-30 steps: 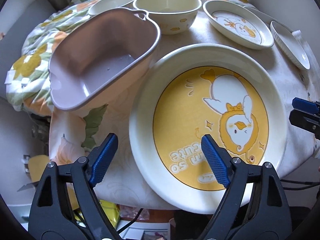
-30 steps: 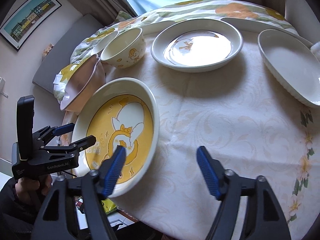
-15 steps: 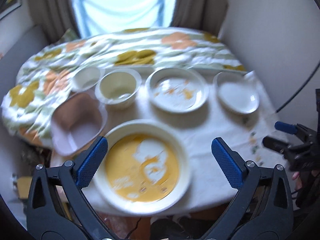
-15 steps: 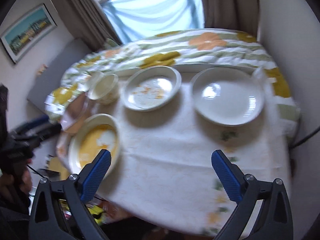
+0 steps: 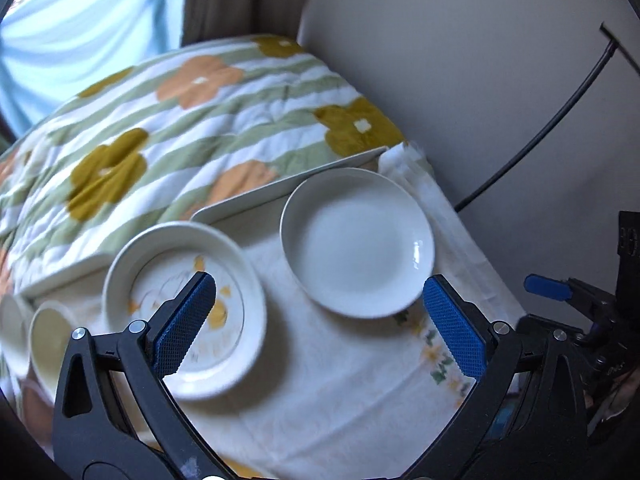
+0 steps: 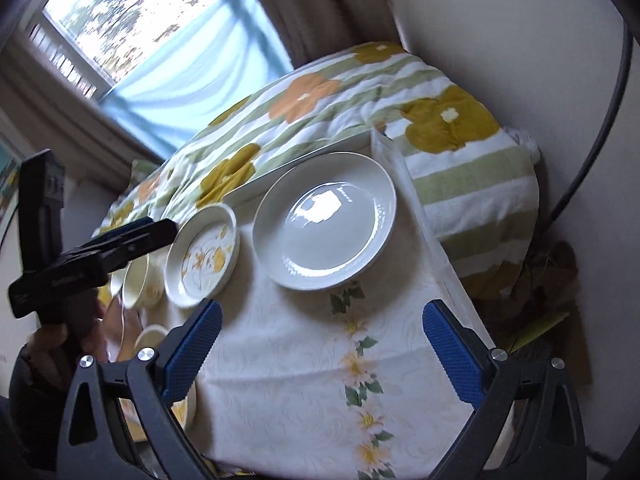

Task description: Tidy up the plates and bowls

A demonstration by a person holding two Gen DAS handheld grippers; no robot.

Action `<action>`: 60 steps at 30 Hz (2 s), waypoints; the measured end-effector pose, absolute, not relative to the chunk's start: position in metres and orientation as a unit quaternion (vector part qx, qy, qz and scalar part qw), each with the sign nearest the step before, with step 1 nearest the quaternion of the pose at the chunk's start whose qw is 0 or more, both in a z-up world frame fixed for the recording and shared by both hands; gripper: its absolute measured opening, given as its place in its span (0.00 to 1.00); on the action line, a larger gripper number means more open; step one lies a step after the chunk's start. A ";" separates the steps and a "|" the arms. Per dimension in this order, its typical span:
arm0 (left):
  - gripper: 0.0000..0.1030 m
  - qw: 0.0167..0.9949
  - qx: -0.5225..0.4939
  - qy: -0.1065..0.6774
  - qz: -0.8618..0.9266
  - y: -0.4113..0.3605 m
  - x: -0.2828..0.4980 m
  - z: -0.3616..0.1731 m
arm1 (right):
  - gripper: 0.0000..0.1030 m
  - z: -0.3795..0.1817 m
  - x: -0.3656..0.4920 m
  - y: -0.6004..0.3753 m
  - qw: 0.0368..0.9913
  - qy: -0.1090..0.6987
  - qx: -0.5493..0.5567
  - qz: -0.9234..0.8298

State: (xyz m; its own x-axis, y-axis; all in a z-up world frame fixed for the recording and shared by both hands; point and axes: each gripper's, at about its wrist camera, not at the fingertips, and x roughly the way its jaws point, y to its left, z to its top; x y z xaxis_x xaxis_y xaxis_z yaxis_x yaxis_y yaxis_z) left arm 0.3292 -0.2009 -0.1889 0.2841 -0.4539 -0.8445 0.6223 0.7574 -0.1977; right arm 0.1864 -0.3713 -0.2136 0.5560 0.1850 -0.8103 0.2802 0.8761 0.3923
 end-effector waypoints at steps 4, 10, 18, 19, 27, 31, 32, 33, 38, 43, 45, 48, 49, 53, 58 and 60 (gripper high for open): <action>0.97 0.758 0.106 0.529 -0.367 -0.229 0.371 -0.234 | 0.96 -0.240 0.208 -0.383 0.829 0.470 0.299 -0.060; 0.67 0.714 0.127 0.565 -0.393 -0.257 0.404 -0.286 | 0.69 -0.282 0.234 -0.389 0.799 0.474 0.355 -0.105; 0.35 0.694 0.142 0.579 -0.405 -0.267 0.422 -0.311 | 0.42 -0.309 0.251 -0.392 0.786 0.470 0.375 -0.145; 0.31 0.696 0.144 0.575 -0.405 -0.267 0.423 -0.311 | 0.36 -0.310 0.252 -0.392 0.785 0.469 0.375 -0.148; 0.22 0.703 0.148 0.565 -0.405 -0.265 0.425 -0.312 | 0.20 -0.312 0.255 -0.396 0.785 0.464 0.370 -0.176; 0.22 0.705 0.154 0.563 -0.404 -0.267 0.424 -0.312 | 0.20 -0.313 0.253 -0.397 0.785 0.464 0.371 -0.174; 0.22 0.706 0.155 0.562 -0.403 -0.267 0.424 -0.312 | 0.20 -0.313 0.253 -0.397 0.785 0.464 0.372 -0.173; 0.22 0.707 0.157 0.561 -0.402 -0.267 0.423 -0.312 | 0.20 -0.313 0.252 -0.397 0.785 0.464 0.373 -0.173; 0.22 0.718 0.160 0.553 -0.393 -0.265 0.416 -0.308 | 0.20 -0.310 0.251 -0.395 0.790 0.463 0.367 -0.165; 0.22 0.730 0.161 0.543 -0.383 -0.261 0.404 -0.294 | 0.20 -0.301 0.247 -0.396 0.797 0.461 0.361 -0.148; 0.22 0.738 0.155 0.537 -0.378 -0.256 0.398 -0.283 | 0.20 -0.292 0.244 -0.397 0.803 0.457 0.357 -0.138; 0.22 0.751 0.146 0.529 -0.366 -0.248 0.386 -0.264 | 0.20 -0.275 0.241 -0.398 0.814 0.453 0.343 -0.119; 0.22 0.757 0.142 0.526 -0.360 -0.245 0.381 -0.256 | 0.20 -0.269 0.240 -0.398 0.818 0.453 0.338 -0.111; 0.22 0.780 0.116 0.516 -0.333 -0.224 0.357 -0.227 | 0.20 -0.241 0.236 -0.395 0.831 0.456 0.311 -0.070; 0.22 0.812 0.077 0.501 -0.288 -0.184 0.321 -0.195 | 0.20 -0.210 0.234 -0.380 0.845 0.460 0.274 -0.007; 0.22 0.825 0.060 0.497 -0.263 -0.164 0.305 -0.186 | 0.20 -0.201 0.234 -0.367 0.848 0.461 0.258 0.025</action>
State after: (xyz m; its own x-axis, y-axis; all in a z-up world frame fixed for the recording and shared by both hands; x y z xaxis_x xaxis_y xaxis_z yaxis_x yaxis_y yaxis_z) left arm 0.3054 -0.1640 -0.1857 0.3682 -0.3745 -0.8510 0.4946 0.8539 -0.1618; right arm 0.2338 -0.3672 -0.2007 0.5731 0.2801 -0.7701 0.1962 0.8656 0.4608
